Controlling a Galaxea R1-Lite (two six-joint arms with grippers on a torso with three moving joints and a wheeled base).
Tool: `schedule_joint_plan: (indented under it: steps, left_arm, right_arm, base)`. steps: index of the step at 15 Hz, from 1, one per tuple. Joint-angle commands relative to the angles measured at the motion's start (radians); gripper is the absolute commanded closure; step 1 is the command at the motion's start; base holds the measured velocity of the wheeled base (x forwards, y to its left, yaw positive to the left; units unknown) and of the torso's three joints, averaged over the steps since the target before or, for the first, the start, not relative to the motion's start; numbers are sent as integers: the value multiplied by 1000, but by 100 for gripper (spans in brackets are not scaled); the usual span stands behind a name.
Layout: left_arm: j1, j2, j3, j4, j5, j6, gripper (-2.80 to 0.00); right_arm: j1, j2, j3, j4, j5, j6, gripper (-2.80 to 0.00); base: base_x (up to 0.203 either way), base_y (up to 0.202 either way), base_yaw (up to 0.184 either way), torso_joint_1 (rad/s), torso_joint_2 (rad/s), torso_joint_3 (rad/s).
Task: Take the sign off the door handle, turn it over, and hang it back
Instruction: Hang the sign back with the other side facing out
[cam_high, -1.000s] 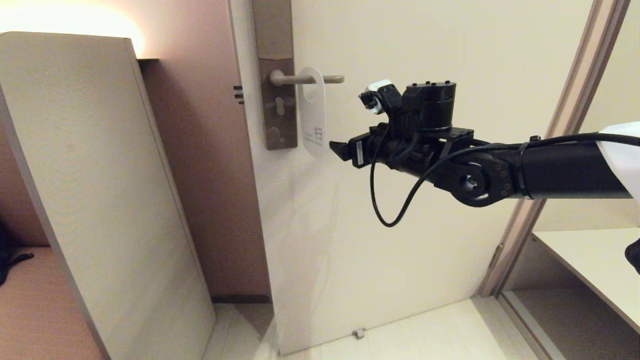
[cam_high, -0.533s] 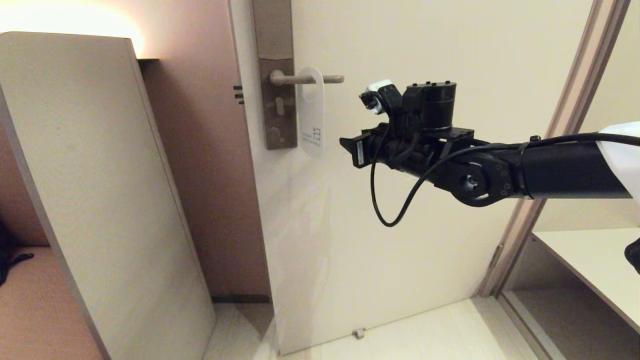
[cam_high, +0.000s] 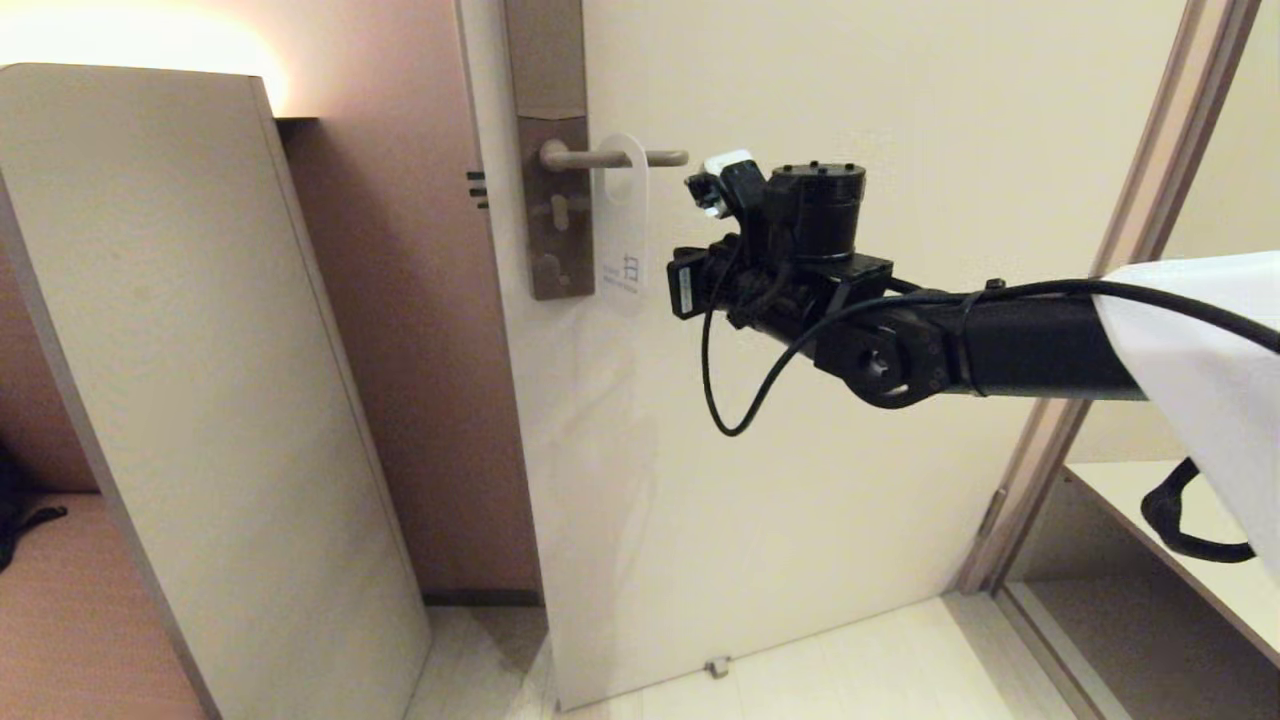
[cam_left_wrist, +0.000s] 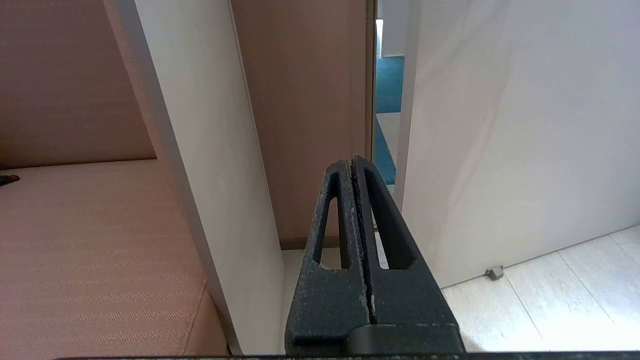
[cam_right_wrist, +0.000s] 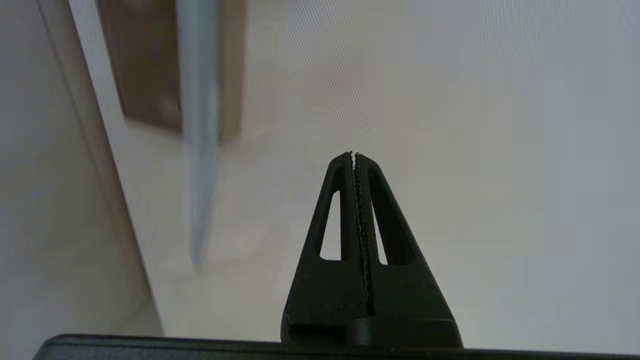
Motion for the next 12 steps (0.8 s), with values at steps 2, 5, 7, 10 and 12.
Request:
schedule_joint_plan:
  steps: [2, 5, 7, 10, 12]
  left_arm:
    - [1, 0, 0, 0, 0, 0, 0]
    - [1, 0, -1, 0, 0, 0, 0]
    - [0, 0, -1, 0, 0, 0, 0]
    - [1, 0, -1, 0, -1, 0, 0]
    - [1, 0, 0, 0, 1, 0, 0]
  right_arm:
    - [37, 120, -111, -41, -43, -6, 0]
    - [73, 188, -167, -87, -88, -5, 0]
    - [100, 207, -179, -128, -95, 0, 0]
    - [130, 216, -180, -175, -100, 0, 0]
    - [139, 216, -182, -176, -105, 0, 0]
  base:
    - [0, 0, 0, 0, 0, 0]
    - [0, 0, 0, 0, 0, 0]
    - [0, 0, 0, 0, 0, 0]
    - [0, 0, 0, 0, 0, 0]
    - [0, 0, 0, 0, 0, 0]
